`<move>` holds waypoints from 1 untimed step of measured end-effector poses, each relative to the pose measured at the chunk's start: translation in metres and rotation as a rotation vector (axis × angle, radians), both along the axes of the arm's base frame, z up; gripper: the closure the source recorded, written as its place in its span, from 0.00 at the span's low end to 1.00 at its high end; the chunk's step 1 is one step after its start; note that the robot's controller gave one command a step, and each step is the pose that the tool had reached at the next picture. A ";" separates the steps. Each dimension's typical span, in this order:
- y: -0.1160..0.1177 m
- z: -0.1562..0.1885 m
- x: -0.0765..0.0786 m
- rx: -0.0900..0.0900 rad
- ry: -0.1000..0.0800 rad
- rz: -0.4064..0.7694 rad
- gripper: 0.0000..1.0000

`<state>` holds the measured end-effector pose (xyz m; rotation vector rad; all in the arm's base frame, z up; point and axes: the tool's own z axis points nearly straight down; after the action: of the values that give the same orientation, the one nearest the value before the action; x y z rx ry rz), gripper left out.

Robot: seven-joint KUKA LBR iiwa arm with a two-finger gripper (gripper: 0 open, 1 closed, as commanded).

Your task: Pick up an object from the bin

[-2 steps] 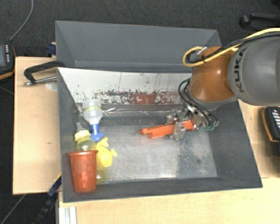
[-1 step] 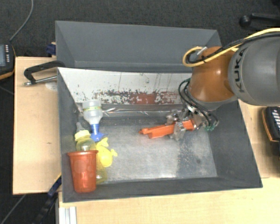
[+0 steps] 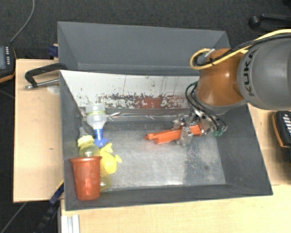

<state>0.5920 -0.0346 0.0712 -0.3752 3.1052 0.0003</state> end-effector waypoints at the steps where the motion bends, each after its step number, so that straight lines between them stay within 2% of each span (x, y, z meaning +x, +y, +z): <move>1: 0.000 0.000 0.000 0.000 0.000 0.000 1.00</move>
Offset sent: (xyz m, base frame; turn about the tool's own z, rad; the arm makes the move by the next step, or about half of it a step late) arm 0.0000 0.0000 0.0000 0.0000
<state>0.5920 -0.0345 0.0712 -0.3752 3.1053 0.0003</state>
